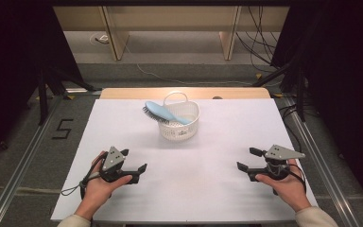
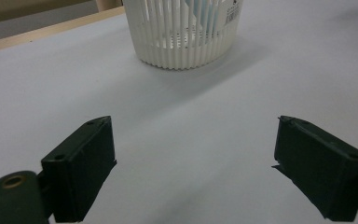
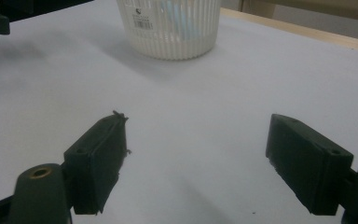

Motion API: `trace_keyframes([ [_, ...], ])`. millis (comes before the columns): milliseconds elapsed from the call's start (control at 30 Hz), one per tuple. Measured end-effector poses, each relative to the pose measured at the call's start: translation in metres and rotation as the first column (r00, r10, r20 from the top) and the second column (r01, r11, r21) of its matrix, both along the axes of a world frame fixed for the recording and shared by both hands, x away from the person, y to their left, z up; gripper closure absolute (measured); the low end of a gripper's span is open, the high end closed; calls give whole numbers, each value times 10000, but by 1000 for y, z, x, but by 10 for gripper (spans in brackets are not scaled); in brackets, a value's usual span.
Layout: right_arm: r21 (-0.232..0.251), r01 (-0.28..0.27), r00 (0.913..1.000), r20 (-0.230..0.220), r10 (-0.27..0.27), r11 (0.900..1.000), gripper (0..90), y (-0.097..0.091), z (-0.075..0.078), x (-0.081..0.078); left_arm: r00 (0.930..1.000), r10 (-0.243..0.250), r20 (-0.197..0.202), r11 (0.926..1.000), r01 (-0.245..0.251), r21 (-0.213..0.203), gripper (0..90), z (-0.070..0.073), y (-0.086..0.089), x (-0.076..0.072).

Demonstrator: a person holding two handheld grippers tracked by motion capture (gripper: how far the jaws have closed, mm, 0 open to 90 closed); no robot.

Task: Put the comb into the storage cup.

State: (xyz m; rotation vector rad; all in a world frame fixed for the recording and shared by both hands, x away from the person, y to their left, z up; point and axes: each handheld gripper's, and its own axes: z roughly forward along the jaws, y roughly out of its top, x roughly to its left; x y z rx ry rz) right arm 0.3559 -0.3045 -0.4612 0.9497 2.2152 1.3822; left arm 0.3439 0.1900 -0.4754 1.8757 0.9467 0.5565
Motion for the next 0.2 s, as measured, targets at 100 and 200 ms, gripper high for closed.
trace_keyframes([
  [100,-83,-92,10000,-6,92,9999,211,2,-1,0,10000,15,-14,10000,-15,-17,117,0,0,0],
  [200,-176,-139,9999,53,140,9997,209,3,-2,0,10000,-5,1,10000,5,7,118,0,-1,0],
])
